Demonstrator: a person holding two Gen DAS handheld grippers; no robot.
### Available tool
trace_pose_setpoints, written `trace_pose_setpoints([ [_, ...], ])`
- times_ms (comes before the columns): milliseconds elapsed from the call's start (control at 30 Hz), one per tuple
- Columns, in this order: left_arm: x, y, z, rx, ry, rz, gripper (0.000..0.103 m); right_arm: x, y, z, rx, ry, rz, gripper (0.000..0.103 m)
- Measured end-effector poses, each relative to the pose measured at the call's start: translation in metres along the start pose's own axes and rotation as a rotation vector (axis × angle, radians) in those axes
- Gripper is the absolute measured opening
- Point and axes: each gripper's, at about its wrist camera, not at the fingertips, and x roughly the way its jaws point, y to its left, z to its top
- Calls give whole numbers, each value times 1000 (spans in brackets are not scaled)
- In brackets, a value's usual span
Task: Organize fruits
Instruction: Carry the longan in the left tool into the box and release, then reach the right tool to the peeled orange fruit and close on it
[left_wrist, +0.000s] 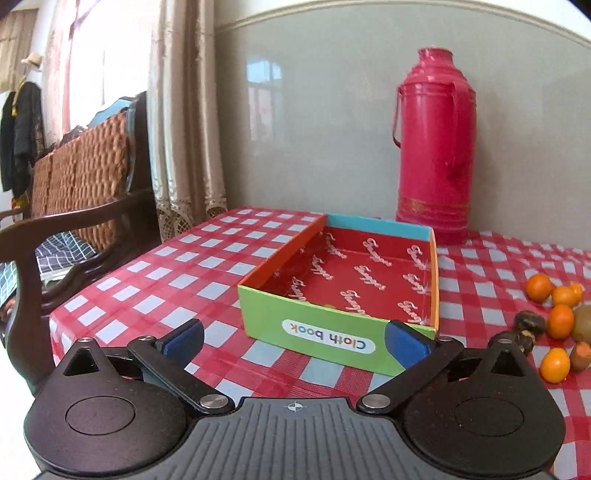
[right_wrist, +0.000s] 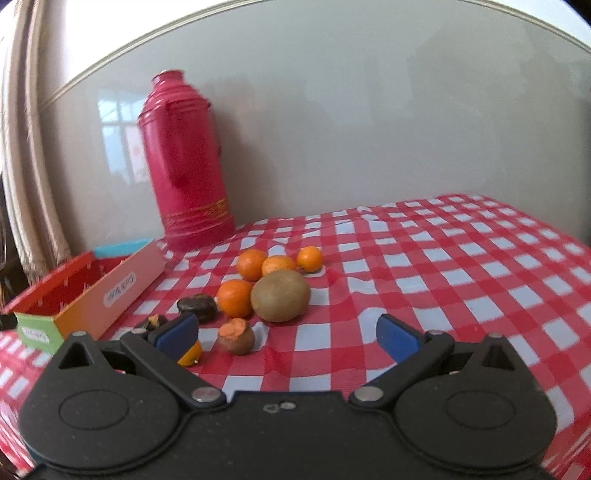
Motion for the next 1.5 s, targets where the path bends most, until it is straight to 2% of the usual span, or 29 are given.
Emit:
trace_pose_setpoints([
  [133,4,6,1,-19,10,0,103,9,12,13,-107,-4,12,98],
  [200,5,7,1,-29,13,-1,103,20,18,18,-167,12,-17,98],
  [233,5,8,0,-31,13,0,103,26,20,20,-176,22,-36,98],
  [333,6,7,0,-29,18,-6,103,39,12,13,-105,57,20,97],
  [400,6,5,0,-20,17,-7,103,40,9,8,-62,76,40,91],
  [467,6,3,0,-13,14,-4,103,39,13,6,-69,70,73,77],
  [533,8,2,0,-14,20,-3,103,40,20,5,-115,68,67,72],
  [600,9,1,0,-18,27,-8,103,43,22,4,-107,88,89,66],
  [667,8,0,0,-14,24,-7,103,47,23,4,-96,103,100,43],
  [733,7,0,-1,-8,18,-6,103,52,25,4,-93,122,109,36],
  [967,8,5,0,-18,20,-1,103,60,28,4,-76,141,94,38],
  [1133,8,9,0,-27,22,4,103,65,24,4,-25,160,113,38],
  [1500,9,17,0,-26,18,14,103,77,28,2,-10,201,103,30],
])
